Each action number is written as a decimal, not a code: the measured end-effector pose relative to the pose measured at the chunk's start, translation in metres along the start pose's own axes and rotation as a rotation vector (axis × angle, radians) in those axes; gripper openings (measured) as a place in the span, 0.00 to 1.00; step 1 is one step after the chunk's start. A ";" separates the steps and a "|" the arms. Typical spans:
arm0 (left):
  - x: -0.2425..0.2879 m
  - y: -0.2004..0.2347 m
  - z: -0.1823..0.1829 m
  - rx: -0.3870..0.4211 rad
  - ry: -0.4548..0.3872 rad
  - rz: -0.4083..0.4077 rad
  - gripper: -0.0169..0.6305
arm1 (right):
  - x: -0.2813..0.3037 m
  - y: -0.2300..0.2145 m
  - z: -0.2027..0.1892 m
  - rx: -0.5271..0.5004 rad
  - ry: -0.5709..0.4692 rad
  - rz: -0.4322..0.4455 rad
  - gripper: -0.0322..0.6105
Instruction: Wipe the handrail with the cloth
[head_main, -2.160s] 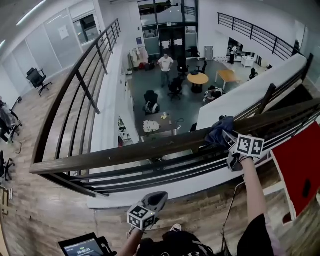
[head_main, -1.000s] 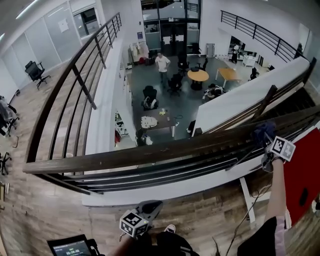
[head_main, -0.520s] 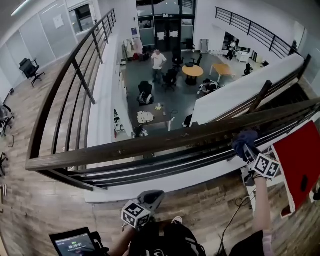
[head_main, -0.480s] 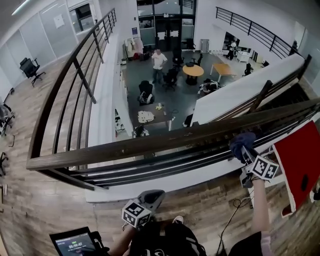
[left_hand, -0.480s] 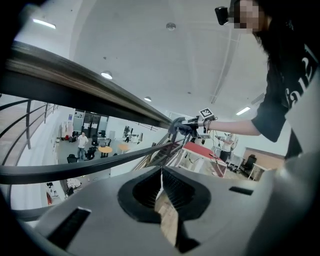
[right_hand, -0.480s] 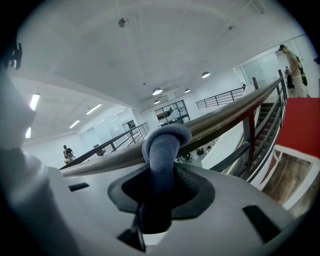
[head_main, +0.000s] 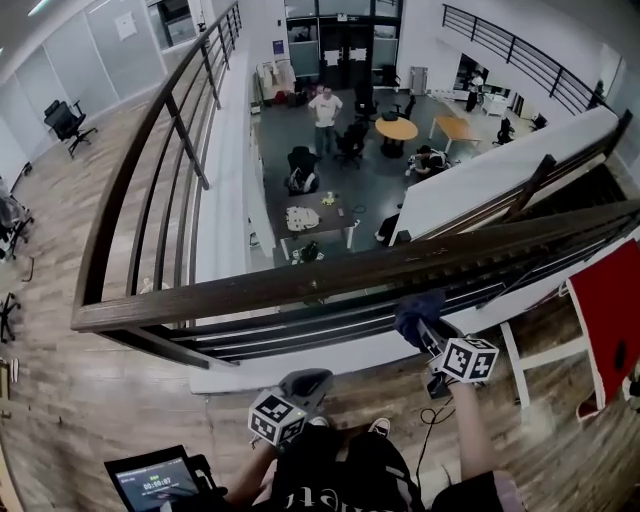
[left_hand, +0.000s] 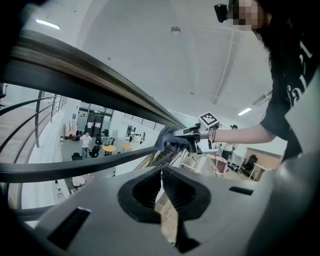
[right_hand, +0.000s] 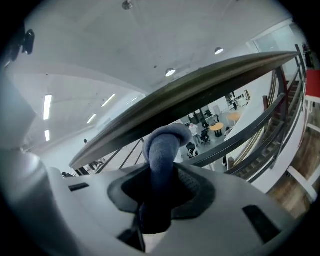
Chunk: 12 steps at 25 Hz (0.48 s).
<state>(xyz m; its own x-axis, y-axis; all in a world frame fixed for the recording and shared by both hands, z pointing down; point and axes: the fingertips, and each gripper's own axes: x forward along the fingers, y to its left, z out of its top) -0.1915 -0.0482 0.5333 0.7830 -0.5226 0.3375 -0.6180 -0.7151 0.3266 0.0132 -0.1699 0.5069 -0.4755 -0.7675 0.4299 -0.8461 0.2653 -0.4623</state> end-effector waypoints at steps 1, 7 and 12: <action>-0.008 0.008 -0.002 -0.005 -0.008 0.006 0.03 | 0.013 0.018 -0.011 0.006 0.009 0.019 0.21; -0.053 0.041 -0.008 -0.038 -0.042 0.057 0.03 | 0.084 0.124 -0.067 0.013 0.093 0.141 0.21; -0.079 0.069 -0.029 -0.089 -0.062 0.119 0.03 | 0.141 0.190 -0.112 -0.034 0.180 0.228 0.21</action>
<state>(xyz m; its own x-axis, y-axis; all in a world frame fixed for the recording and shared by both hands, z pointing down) -0.2981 -0.0425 0.5544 0.7049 -0.6310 0.3240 -0.7084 -0.6037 0.3655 -0.2420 -0.1620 0.5666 -0.6872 -0.5702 0.4501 -0.7184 0.4411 -0.5380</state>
